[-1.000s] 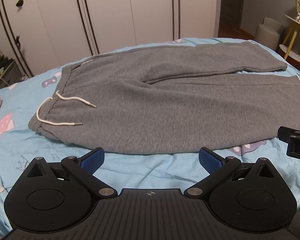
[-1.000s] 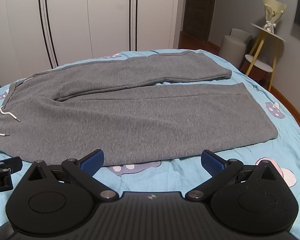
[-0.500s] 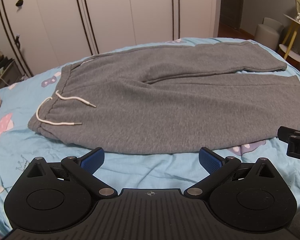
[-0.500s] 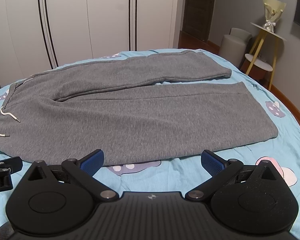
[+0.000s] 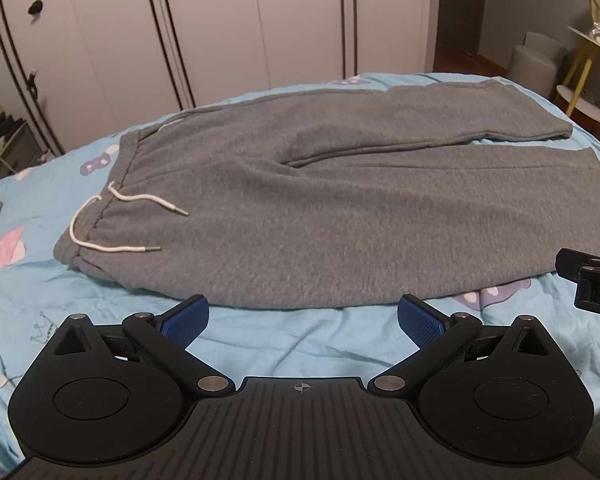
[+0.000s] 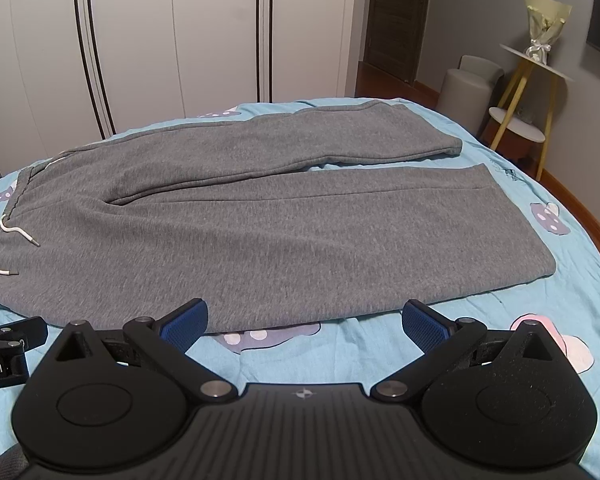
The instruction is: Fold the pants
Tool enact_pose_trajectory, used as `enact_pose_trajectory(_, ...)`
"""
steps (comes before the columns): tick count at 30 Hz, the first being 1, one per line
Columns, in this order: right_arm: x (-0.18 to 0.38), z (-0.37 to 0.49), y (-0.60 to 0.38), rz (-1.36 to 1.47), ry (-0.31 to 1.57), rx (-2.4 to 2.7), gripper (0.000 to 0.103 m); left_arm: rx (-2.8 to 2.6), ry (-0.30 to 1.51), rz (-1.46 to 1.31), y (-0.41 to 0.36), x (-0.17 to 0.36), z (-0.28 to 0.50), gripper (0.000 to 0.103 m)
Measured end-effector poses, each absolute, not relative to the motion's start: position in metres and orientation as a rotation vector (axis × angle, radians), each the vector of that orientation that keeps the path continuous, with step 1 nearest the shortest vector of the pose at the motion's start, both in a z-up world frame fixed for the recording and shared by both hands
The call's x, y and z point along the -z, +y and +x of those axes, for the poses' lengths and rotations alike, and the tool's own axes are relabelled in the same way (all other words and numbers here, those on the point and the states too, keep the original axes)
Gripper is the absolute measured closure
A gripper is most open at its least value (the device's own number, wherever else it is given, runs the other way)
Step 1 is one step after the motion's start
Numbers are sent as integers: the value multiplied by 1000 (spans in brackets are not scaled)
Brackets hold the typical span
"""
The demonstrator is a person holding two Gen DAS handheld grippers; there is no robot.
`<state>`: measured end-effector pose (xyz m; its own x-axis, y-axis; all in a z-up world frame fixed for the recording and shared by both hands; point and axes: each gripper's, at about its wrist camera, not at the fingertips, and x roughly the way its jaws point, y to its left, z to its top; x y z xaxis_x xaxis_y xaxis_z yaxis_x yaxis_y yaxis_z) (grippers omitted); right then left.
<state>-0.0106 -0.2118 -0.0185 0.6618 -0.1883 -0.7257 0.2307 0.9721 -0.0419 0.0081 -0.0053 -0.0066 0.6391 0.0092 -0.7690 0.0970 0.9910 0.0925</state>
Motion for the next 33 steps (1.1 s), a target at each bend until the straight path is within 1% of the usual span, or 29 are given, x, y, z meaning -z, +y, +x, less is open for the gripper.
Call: enact_pose_trajectory(33, 19, -7, -221, 74, 816, 240, 0, 50, 892, 134, -12, 8, 12, 0)
